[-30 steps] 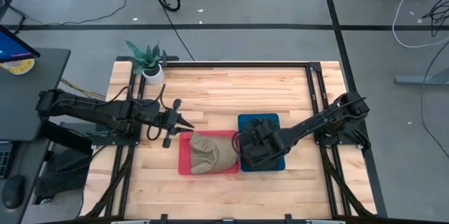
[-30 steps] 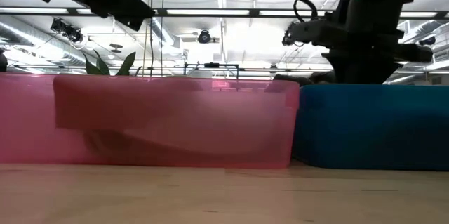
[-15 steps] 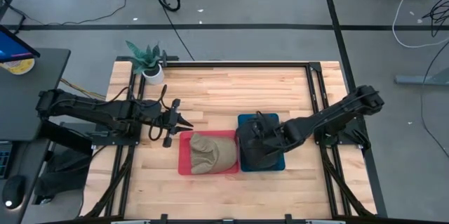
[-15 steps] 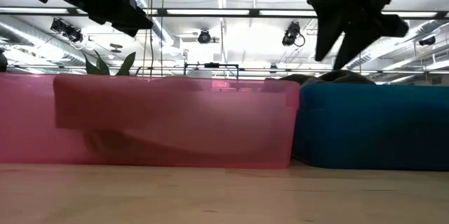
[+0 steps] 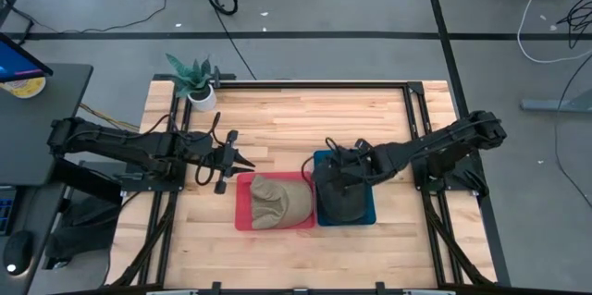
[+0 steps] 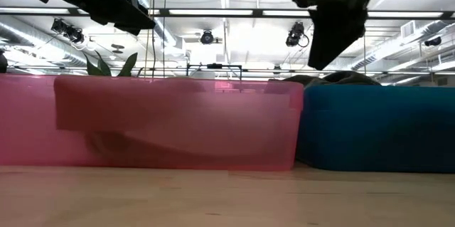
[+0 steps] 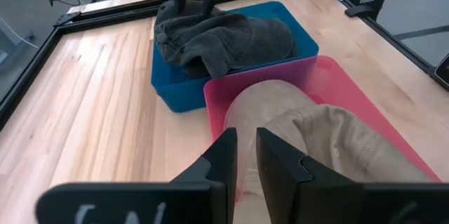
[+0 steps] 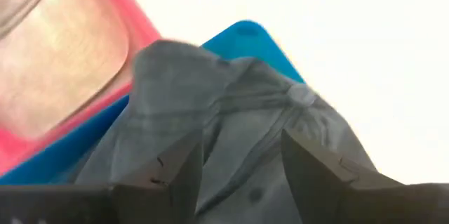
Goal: Pick & Place hat
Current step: Return to Home Position
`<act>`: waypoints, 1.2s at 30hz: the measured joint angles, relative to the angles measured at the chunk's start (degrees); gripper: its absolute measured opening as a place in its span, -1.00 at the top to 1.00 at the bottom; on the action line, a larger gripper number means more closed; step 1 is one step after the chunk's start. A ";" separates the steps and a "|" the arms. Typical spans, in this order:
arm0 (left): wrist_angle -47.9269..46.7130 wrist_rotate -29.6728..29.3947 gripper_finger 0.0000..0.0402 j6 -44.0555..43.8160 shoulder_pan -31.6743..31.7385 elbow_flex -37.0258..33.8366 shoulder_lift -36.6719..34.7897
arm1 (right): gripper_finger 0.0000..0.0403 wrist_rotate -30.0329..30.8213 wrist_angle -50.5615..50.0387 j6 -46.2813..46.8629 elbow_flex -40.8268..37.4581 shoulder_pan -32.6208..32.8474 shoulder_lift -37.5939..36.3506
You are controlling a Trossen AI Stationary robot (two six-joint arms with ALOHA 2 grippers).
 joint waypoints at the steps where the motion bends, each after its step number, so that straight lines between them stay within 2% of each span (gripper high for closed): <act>1: -0.01 0.00 0.71 -0.16 -0.02 0.00 0.00 | 0.04 0.01 0.37 0.45 0.00 -0.45 0.00; 7: -0.38 2.05 0.71 -5.78 -0.09 0.00 0.01 | 0.03 1.08 7.91 -3.49 0.00 -0.88 0.00; 13: -1.25 3.20 0.71 -7.00 -0.09 0.00 0.02 | 0.03 1.67 18.21 -16.39 0.02 1.17 0.00; 18: -0.39 0.05 0.71 -6.08 -0.09 0.00 0.00 | 0.03 2.77 24.60 -27.31 0.07 1.74 -1.19; 21: -0.34 -1.87 0.71 -6.14 -0.09 0.00 0.02 | 0.03 0.10 29.71 -31.91 -1.57 0.87 -2.95; 24: -0.16 -2.83 0.71 -5.90 -0.09 0.00 0.02 | 0.03 -9.38 39.23 -37.20 -6.42 -1.04 -6.77; 26: -0.07 -3.60 0.71 -4.83 -0.09 0.00 0.02 | 0.03 -13.50 44.77 -38.64 -10.84 -2.55 -10.06; 32: 1.38 -7.41 0.71 -3.97 0.74 0.00 0.02 | 0.03 -14.14 56.74 -37.77 -25.36 -5.40 -22.20; 36: 1.13 -7.49 0.71 -3.56 1.95 0.00 0.02 | 0.03 -15.52 63.10 -37.73 -34.89 -5.78 -31.20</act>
